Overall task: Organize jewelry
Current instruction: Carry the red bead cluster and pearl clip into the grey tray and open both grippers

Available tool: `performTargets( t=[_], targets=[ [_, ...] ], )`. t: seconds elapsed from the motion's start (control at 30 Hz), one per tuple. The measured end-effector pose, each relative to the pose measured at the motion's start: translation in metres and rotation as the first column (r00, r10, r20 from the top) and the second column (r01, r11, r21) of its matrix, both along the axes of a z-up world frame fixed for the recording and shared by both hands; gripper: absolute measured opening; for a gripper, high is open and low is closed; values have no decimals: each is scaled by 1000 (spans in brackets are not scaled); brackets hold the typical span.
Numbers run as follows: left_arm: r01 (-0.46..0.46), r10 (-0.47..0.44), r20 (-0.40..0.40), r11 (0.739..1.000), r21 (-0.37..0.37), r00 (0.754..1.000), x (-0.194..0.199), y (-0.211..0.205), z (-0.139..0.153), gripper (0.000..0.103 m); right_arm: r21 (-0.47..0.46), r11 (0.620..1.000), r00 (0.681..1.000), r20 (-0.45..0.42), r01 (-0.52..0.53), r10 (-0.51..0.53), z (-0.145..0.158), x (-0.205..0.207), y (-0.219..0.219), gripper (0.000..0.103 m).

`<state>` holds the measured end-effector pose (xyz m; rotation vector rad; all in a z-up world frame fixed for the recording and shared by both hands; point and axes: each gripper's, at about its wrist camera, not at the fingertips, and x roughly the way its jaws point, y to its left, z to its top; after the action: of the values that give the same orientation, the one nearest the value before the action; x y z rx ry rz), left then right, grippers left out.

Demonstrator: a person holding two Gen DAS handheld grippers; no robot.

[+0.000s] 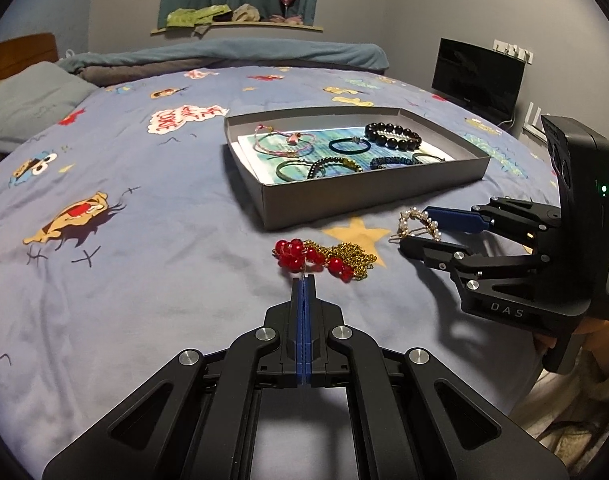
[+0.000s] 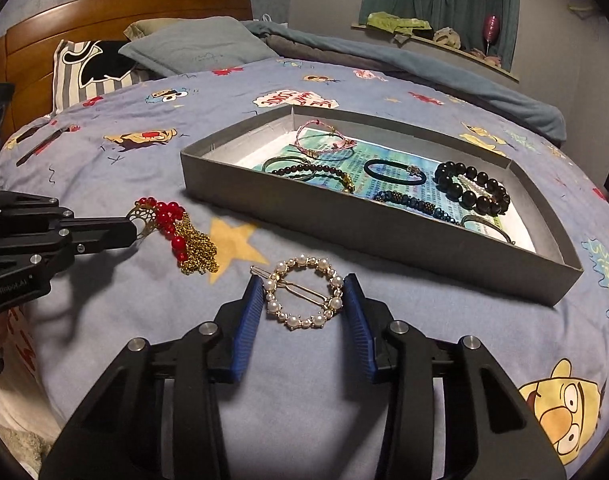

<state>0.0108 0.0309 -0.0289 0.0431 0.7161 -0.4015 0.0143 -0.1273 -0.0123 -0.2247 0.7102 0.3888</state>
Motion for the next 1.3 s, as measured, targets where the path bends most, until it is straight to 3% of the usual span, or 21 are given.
performTargets(
  t=[0.37, 0.83, 1.3],
  targets=[
    [17, -17, 47, 1000, 6, 999, -8, 0, 13, 1, 54, 998, 1000, 8, 14, -15, 14, -13, -14, 41],
    [38, -37, 138, 999, -3, 990, -14, -3, 56, 1, 150, 987, 997, 41, 63, -70, 50, -17, -54, 41],
    [45, -48, 214, 999, 17, 976, 31, -10, 105, 1, 176, 977, 990, 49, 122, -132, 73, 19, -88, 41]
  ],
)
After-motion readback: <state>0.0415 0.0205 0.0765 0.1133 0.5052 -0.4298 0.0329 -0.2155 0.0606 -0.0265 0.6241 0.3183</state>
